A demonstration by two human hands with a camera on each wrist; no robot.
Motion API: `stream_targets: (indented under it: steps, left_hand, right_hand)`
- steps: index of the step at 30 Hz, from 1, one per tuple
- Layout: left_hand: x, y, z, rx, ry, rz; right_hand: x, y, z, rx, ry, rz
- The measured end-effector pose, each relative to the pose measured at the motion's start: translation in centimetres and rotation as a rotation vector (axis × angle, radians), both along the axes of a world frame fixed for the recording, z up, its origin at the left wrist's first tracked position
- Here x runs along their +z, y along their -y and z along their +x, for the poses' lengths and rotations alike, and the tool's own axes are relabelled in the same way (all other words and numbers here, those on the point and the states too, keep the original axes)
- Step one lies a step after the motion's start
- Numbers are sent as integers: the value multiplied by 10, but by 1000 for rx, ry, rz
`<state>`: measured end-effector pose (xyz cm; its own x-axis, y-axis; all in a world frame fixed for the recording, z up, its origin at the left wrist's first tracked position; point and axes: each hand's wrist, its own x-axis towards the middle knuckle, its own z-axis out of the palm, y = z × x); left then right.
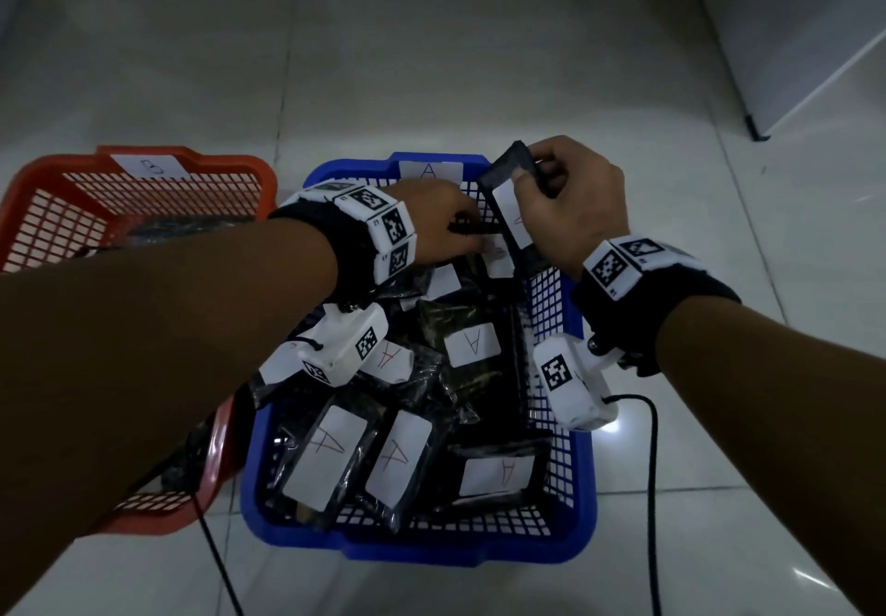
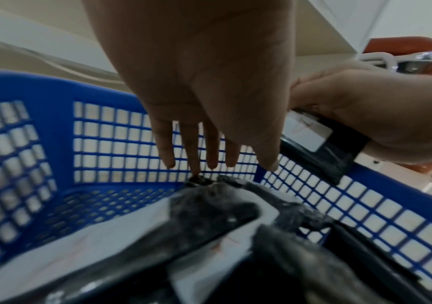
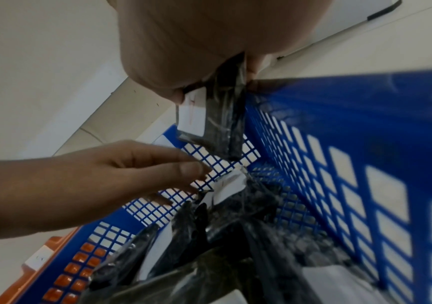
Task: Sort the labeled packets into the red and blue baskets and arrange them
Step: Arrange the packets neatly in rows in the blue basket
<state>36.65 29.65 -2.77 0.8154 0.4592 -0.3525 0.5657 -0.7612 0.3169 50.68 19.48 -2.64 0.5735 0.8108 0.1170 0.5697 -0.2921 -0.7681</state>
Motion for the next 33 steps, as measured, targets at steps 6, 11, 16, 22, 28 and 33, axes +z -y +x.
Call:
stream_targets:
  steps: [6,11,16,22,28,33]
  left_hand:
    - [-5,9,20,-94,-86,36]
    - [-10,18,28,-146,-178,197]
    - [4,30,31,-79,-272,116]
    - [12,11,17,92,-284,-150]
    - [23,3,-9,148,-209,-235]
    - [30,5,-19,167,-182,-285]
  right_hand:
    - [0,8,9,-34,23,10]
    - [2,8,13,59,94,-106]
    - [4,10,13,59,141,-155]
    - [7,12,12,97,214,-186]
    - [13,1,-1,365,411,-208]
    - [11,-21,-10,517,206,-404]
